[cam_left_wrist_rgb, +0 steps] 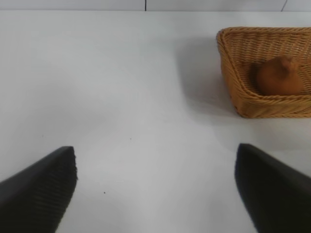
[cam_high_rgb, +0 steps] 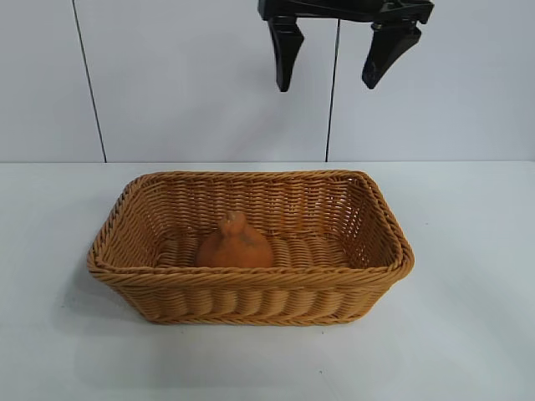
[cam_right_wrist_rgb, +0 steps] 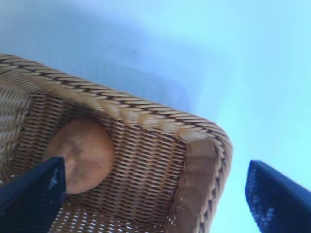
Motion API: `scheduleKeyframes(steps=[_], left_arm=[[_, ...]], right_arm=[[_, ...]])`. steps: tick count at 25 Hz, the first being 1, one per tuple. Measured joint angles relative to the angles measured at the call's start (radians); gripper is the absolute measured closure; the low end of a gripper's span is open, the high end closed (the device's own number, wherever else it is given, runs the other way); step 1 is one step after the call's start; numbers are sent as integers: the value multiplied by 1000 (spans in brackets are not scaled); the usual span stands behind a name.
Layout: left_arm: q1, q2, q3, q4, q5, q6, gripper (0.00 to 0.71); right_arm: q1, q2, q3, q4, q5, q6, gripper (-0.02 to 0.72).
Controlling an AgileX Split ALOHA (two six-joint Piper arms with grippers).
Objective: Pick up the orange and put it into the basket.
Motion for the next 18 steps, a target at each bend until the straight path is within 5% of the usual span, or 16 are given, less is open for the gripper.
scheduleKeyframes(steps=[7,13,18], left_arm=[[0,0,0,0,0,0,79],[0,0,0,0,0,0,79],[0,0,0,0,0,0,79]], right_arm=[[-210,0,0,0,0,-11,10],[-232,-16,31,43,-1,-32,12],[-231,-134,229,109,-2,-62,12]])
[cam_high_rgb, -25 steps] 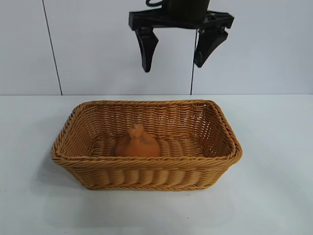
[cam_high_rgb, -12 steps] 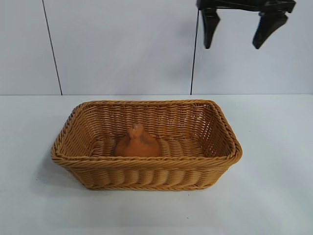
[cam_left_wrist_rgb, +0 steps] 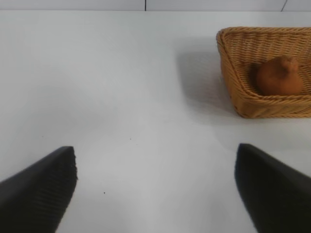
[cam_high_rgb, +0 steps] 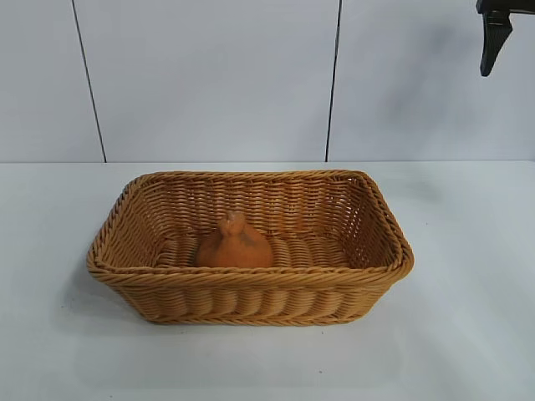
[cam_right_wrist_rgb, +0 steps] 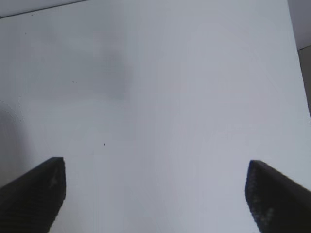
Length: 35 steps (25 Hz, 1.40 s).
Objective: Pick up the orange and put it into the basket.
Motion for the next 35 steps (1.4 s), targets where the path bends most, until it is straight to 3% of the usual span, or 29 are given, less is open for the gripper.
scheduleKeyframes(steps=[13,17,20,25,29,35], left_arm=[[0,0,0,0,1,0,79],[0,0,0,0,1,0,79],[0,0,0,0,1,0,79],[0,0,0,0,1,0,79],[0,0,0,0,1,0,79],[0,0,0,0,1,0,79]], right_arm=[[0,-640,803,11,10,-60,20],[0,-882,967,12,9,-100,20],[0,-1070,1077,12,-33,-123,20],[0,-1387,1202,13,-85,-133,20],[0,-1583,1233,21,-170,-132,20],[0,-1735,1245,23,-182,-130,20]])
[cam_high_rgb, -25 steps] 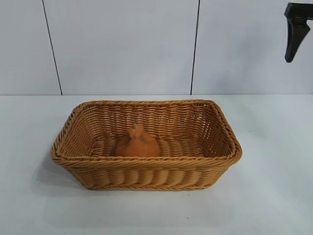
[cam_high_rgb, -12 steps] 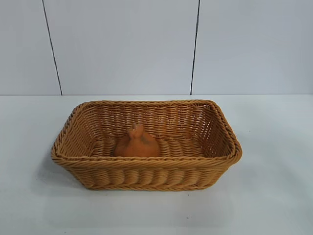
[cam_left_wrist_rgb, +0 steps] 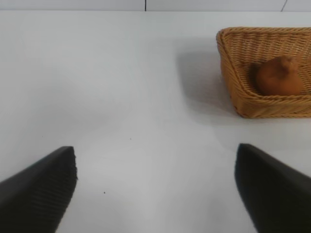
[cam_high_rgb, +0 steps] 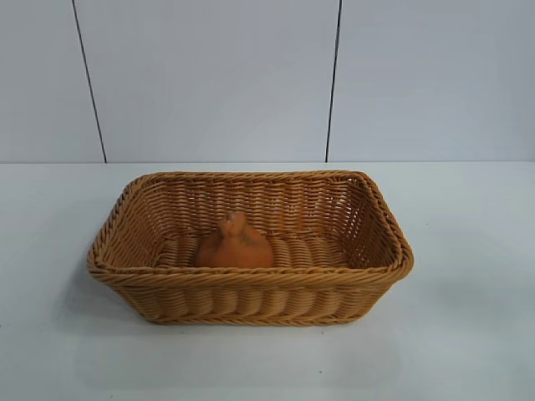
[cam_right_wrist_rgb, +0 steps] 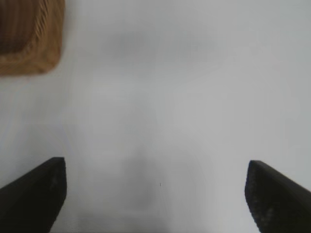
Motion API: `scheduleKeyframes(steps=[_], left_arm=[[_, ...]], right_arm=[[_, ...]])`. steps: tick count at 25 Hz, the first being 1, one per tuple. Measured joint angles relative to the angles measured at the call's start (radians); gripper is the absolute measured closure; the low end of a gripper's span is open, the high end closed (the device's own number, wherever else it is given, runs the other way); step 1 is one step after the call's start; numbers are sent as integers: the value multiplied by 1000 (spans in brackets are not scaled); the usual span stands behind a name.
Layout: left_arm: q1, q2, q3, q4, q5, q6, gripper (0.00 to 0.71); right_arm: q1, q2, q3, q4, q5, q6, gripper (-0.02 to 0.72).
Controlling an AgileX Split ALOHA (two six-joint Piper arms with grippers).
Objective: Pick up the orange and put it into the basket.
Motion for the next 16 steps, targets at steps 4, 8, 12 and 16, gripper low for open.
scheduleKeyframes(steps=[4,8,12,16], left_arm=[[0,0,0,0,0,0,79],[0,0,0,0,0,0,79],[0,0,0,0,-1,0,79],[0,0,0,0,-1,0,79]], right_arm=[[0,-69,0,1,-2,1,20],[0,-135,0,1,-3,1,20],[0,-166,0,1,-3,1,20],[0,-169,1,1,-4,1,20]])
